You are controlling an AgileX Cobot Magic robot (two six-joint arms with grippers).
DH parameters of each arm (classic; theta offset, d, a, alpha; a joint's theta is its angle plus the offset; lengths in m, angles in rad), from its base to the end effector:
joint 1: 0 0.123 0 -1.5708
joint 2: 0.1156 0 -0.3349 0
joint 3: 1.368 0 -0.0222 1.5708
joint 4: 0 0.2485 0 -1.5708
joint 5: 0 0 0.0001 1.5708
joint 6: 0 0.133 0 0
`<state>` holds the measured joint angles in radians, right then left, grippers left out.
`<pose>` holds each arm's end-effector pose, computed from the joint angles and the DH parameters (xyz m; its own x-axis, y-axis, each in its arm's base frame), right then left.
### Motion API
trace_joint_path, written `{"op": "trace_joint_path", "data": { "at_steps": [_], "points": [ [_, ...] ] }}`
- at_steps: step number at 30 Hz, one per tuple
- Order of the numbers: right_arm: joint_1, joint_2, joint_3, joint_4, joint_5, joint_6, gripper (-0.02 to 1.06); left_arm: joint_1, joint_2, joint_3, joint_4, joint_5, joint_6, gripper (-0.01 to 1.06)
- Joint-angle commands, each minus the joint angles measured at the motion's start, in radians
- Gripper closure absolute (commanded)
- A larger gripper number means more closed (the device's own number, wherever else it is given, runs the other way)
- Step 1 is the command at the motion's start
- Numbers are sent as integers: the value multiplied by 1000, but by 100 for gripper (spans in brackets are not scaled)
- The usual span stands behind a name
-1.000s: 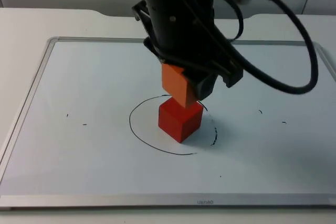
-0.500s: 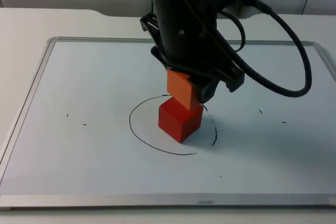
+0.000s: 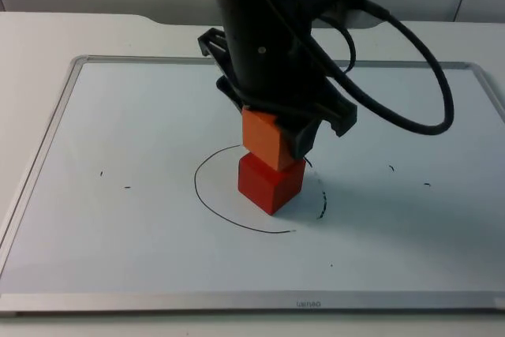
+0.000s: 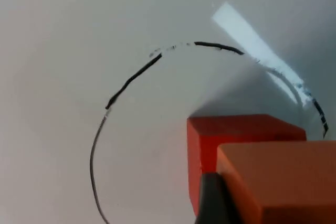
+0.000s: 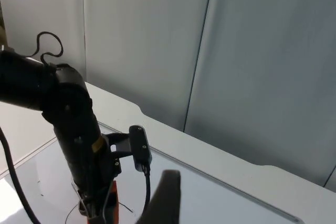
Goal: Pick up one cube with the left hand and another cube with the right hand. First place the cube in the right hand at the target position, then stack the cube in the left hand on top.
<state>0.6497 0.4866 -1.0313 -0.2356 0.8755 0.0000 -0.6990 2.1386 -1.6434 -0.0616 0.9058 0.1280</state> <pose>0.0453 0.0045 0.4475 -0.1099 -0.2713 -0.9562 -0.4784 0.8577 -0.1884 0.3649 -0.3152 0.1760 -0.6786 0.6876 -0.2582 0.7160 0.6977 -0.0237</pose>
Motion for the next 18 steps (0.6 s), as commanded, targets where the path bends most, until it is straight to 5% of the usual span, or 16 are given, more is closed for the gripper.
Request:
{"op": "trace_joint_path", "data": {
  "at_steps": [1,18],
  "points": [
    [-2,-2,5,-3,-5,0,24,-3,19,-8,-11,21,-5,105],
    [-2,-2,5,-6,-16,0,24,-3,30,-8,-21,-12,3,105]
  ]
}}
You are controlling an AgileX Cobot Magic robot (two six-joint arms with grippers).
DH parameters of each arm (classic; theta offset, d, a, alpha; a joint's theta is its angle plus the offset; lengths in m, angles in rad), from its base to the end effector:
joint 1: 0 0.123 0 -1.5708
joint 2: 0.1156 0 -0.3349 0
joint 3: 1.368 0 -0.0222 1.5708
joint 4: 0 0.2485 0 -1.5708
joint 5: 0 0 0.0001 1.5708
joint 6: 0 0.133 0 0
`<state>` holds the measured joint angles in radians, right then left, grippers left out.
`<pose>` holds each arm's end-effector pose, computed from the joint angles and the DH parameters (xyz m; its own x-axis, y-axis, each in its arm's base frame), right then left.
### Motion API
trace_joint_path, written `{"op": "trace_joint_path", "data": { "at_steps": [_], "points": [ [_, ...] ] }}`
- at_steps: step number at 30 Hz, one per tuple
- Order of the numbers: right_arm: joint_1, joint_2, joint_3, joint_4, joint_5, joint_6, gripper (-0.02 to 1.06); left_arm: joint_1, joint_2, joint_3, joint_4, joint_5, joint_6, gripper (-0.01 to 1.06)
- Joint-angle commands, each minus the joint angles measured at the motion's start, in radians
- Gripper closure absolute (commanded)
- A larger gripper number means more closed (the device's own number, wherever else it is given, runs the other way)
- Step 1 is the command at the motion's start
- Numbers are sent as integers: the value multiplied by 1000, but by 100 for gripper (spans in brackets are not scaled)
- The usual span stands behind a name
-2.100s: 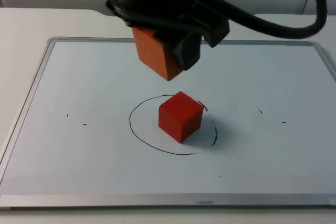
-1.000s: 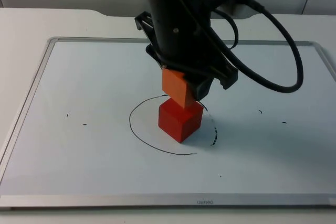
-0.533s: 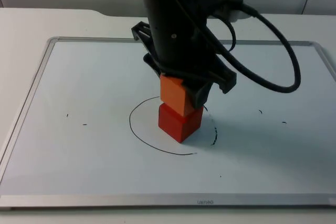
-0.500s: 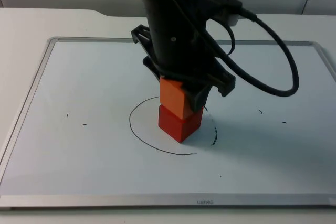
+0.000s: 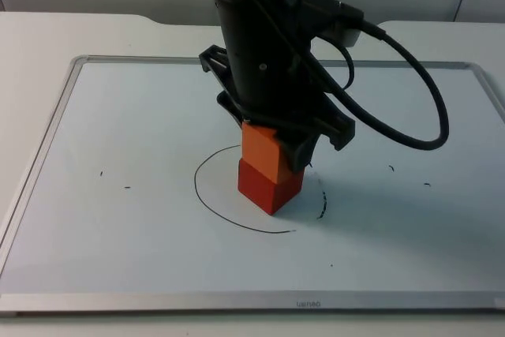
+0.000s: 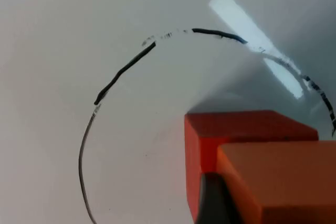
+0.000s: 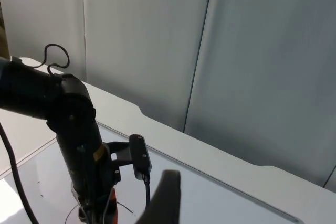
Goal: Pick up one cube with the left hand and another cube with the right hand. First place the cube in the right hand at the target position, then stack the cube in the left hand on top.
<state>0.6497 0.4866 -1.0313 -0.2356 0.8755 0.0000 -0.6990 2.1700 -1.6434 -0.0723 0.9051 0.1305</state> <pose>0.0453 0.0045 0.4475 -0.1099 -0.2713 -0.9562 -0.4784 0.8577 -0.1884 0.3654 -0.3170 0.1609 -0.6871 0.6893 -0.2295 0.7137 0.6995 -0.0358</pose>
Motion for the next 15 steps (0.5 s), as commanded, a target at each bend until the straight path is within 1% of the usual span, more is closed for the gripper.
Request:
{"op": "trace_joint_path", "data": {
  "at_steps": [1,9,10,11,12,13,14,15],
  "points": [
    [-2,-2,5,-6,-16,0,24,-3,4,-8,-10,-11,2,105],
    [-2,-2,5,-4,-20,0,24,-3,18,-8,-10,-1,2,105],
    [-2,-2,5,-4,-20,0,24,-3,18,-8,-10,-1,2,104],
    [-2,-2,5,-4,-20,0,24,-3,18,-8,-10,-1,2,101],
    [-2,-2,5,-4,-20,0,24,-3,18,-8,-10,1,2,95],
    [-2,-2,5,-4,-20,0,24,-3,18,-8,-10,1,2,95],
    [-2,-2,5,-4,-20,0,24,-3,18,-8,-8,1,2,82],
    [-2,-2,5,-4,-20,0,24,-3,15,-8,-8,1,2,73]
  ]
}}
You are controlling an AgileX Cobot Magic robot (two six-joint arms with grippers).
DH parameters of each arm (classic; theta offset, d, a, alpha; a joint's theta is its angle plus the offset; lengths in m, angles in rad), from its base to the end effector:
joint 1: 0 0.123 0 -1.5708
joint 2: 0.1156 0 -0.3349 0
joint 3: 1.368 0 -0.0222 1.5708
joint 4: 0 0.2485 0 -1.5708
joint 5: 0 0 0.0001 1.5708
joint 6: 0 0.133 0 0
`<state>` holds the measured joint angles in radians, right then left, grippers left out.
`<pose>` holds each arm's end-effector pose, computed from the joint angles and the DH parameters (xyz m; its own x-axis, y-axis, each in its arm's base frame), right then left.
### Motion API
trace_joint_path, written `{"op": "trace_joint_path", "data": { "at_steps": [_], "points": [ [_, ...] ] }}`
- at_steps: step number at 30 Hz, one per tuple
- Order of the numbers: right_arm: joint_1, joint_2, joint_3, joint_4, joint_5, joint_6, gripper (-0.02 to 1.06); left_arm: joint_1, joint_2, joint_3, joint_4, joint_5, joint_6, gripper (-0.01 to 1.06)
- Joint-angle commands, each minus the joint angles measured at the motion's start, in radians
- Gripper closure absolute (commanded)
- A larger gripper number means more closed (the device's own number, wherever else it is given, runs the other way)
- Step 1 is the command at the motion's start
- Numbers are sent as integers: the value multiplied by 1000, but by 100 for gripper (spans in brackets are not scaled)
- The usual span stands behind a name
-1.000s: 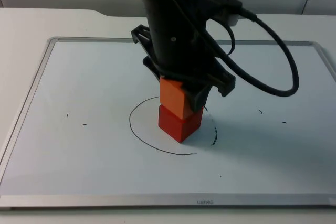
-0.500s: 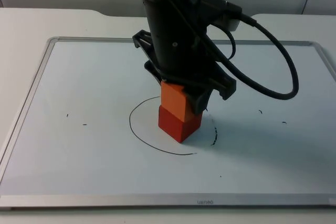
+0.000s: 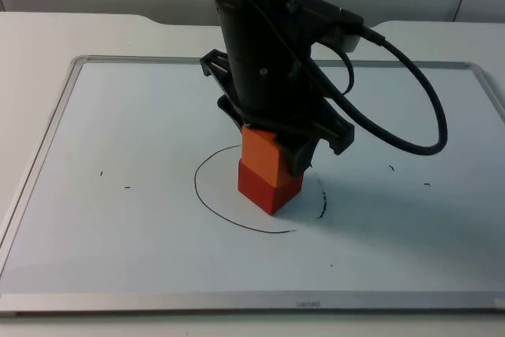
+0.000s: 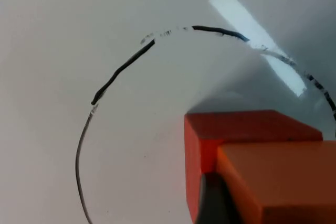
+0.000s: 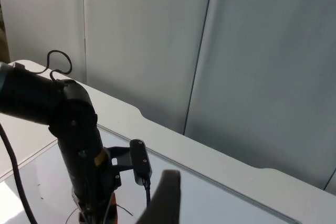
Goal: Pick up one cube with the left hand and another cube with the right hand. First place the cube in the right hand at the target position, then stack the cube in the left hand on top.
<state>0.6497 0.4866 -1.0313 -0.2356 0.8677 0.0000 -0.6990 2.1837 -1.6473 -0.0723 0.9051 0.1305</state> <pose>0.0454 0.0048 0.4485 -0.1031 -0.2679 -0.9579 -0.4784 0.8577 -0.1884 0.3664 -0.3179 0.1553 -0.6888 0.6908 -0.2200 0.7135 0.6997 -0.0368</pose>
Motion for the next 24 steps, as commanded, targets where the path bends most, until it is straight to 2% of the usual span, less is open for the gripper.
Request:
{"op": "trace_joint_path", "data": {
  "at_steps": [1,2,3,4,6,7,12,15,19,24],
  "points": [
    [-2,-2,5,-4,-12,0,24,-3,0,-4,-8,1,2,59],
    [-2,-2,5,-4,-12,0,24,-3,0,-4,-8,1,2,59],
    [-2,-2,5,-4,-12,0,24,-3,-6,-4,-8,4,2,43],
    [-2,-2,5,-4,-12,0,24,-3,-12,-4,-1,16,2,20],
    [-2,-2,5,-4,-12,0,24,-3,-17,-6,-1,21,2,16],
    [-2,-2,5,-4,-12,0,24,-3,-35,-6,5,29,2,1],
    [-2,-2,5,-4,-14,0,24,-3,-101,-22,22,41,2,0],
    [-2,-2,5,-2,-14,0,24,-3,-150,-67,18,83,2,0],
    [-2,-2,5,-2,-14,0,24,-3,-251,-172,-1,190,2,0],
    [-2,-2,5,-2,-14,0,24,-12,-414,-262,-26,255,20,0]
  ]
}}
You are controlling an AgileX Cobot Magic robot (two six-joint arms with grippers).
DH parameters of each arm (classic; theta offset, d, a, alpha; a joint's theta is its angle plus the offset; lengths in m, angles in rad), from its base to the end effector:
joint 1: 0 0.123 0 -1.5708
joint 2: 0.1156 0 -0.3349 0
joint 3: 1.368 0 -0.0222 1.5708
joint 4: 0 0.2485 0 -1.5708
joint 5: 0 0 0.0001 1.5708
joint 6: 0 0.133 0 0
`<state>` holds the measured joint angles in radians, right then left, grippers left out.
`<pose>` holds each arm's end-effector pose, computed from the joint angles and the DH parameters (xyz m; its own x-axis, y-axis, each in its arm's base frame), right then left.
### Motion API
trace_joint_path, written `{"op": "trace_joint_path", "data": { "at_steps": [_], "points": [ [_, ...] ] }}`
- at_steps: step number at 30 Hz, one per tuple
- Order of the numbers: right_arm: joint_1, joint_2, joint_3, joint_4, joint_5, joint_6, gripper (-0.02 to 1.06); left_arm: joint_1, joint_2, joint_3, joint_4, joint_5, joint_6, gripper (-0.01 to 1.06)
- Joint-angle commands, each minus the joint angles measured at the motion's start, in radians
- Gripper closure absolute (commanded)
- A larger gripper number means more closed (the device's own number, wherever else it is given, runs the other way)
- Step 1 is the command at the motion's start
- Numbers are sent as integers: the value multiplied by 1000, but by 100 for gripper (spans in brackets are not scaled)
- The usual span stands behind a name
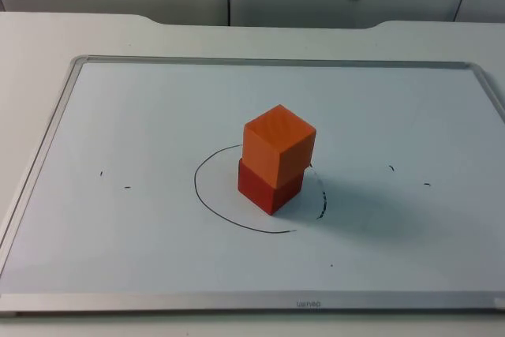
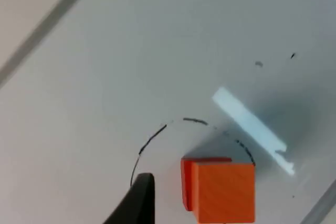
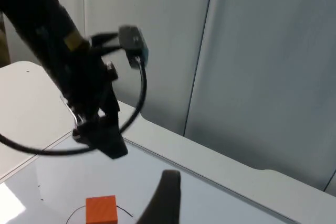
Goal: Pick up one cube with the left hand and another cube with the right hand. First place the cube in the right hand at the target position, then stack the cube in the left hand on top.
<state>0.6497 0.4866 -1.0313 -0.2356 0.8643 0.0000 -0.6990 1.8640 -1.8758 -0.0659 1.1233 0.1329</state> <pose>0.0455 0.0049 0.4489 -0.1002 -0.2664 -0.9586 -0.4784 0.8577 -0.1884 0.3373 -0.2938 0.3635 -0.5807 0.6240 -0.5229 0.7304 0.6830 0.0038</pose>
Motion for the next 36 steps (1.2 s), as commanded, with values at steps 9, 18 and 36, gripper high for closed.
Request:
{"op": "trace_joint_path", "data": {
  "at_steps": [9,18,36],
  "points": [
    [-2,-2,5,47,-10,-61,24,-93,-415,-28,-54,98,126,0],
    [-2,-14,20,88,3,-90,24,-115,-689,283,-50,42,135,0],
    [-2,-245,383,208,-84,-108,24,-115,-1437,1035,110,-175,-118,0]
  ]
}}
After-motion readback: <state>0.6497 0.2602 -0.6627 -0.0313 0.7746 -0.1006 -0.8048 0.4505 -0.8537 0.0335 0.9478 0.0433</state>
